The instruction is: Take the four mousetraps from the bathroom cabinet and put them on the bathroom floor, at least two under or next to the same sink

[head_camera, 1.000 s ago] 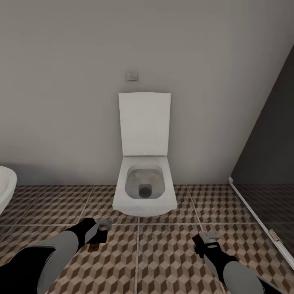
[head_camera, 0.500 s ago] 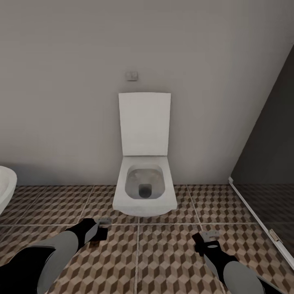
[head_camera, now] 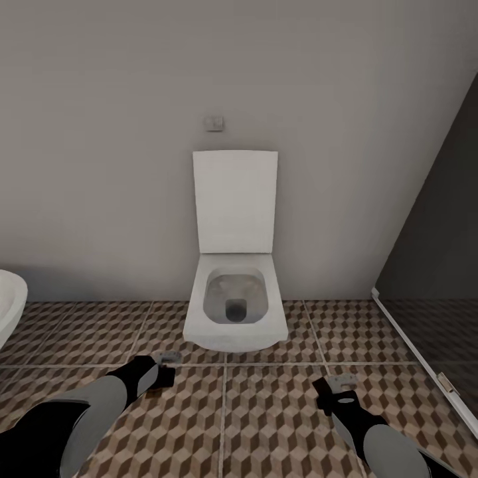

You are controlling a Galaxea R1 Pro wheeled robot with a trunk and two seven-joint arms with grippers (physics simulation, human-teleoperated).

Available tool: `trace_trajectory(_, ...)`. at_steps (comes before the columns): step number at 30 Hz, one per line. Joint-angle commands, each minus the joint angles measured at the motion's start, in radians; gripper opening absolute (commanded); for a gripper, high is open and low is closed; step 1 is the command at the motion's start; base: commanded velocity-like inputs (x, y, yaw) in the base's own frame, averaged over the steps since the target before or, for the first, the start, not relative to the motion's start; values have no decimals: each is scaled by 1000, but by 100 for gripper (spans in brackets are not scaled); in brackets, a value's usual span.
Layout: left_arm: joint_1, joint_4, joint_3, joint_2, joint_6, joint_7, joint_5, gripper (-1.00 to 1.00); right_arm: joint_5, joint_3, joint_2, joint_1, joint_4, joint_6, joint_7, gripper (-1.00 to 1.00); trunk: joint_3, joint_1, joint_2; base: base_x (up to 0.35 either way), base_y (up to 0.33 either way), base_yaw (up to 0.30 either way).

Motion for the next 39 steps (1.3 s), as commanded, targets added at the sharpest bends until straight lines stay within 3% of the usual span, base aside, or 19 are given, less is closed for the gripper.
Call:
trace_trajectory(1,0,0,-7,0,-1,1,7,-100,9,-4,0,-1,0,4,-8,-100,-1,0,0,0,0,0)
trace_trajectory(39,0,1,-7,-3,-3,1,7,-100,6,-6,0,-1,-2,3,-9,-100,-1,0,0,0,0,0)
